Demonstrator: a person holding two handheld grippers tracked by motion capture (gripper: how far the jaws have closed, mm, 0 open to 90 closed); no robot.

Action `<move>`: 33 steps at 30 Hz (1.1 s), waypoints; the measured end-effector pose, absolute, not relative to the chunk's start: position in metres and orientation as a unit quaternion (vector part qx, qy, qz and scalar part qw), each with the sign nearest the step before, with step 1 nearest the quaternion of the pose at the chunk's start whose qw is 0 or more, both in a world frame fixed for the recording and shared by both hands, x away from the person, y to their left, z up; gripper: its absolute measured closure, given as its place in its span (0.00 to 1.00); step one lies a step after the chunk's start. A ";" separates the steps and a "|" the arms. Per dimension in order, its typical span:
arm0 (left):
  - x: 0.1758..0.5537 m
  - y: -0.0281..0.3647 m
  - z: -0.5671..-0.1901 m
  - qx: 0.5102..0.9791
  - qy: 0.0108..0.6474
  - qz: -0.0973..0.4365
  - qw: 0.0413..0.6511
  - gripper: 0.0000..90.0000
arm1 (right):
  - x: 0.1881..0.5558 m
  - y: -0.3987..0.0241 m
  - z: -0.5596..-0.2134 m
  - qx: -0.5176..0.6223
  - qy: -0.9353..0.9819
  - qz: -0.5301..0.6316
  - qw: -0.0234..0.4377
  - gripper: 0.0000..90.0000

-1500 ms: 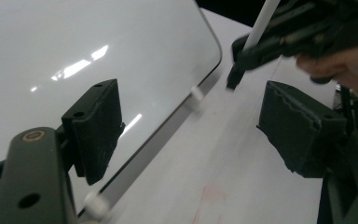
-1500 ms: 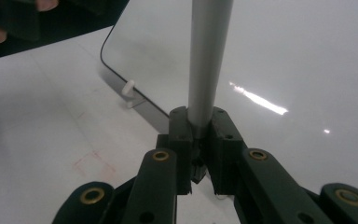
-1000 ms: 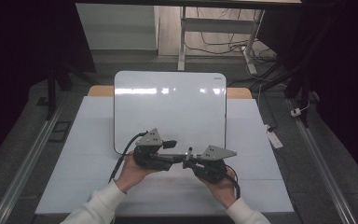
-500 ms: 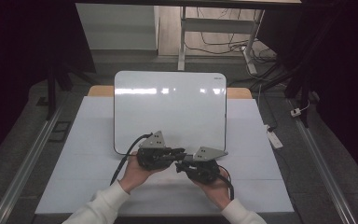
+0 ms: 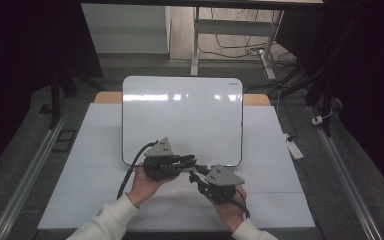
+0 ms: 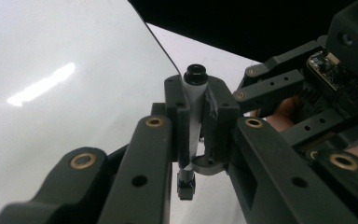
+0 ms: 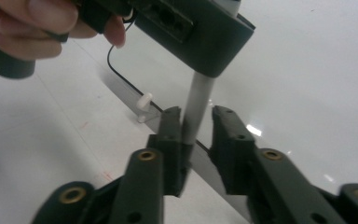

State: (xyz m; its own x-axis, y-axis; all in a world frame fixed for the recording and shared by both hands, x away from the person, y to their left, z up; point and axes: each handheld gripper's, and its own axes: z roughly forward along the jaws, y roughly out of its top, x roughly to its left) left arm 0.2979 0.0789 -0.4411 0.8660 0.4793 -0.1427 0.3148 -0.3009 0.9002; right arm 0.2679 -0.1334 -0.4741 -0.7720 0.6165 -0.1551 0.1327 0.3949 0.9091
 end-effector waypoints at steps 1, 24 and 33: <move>0.298 0.079 -0.441 0.802 0.249 0.078 0.537 0.90 | 0.268 -0.133 -0.475 0.235 0.800 0.497 0.240 0.85; 0.295 0.075 -0.446 0.793 0.254 0.077 0.548 0.78 | 0.272 -0.137 -0.475 0.253 0.801 0.485 0.244 0.90; 0.285 0.101 -0.445 0.799 0.274 0.114 0.524 0.45 | 0.282 -0.157 -0.464 0.281 0.790 0.485 0.249 0.90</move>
State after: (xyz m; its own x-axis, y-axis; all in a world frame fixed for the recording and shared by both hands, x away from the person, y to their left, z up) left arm 0.2848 0.1012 -0.4455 0.8242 0.5564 -0.1051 0.3183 -0.3017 0.8987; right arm 0.2823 -0.1569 -0.4643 -0.7177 0.6859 -0.1205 0.2032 0.3717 0.9058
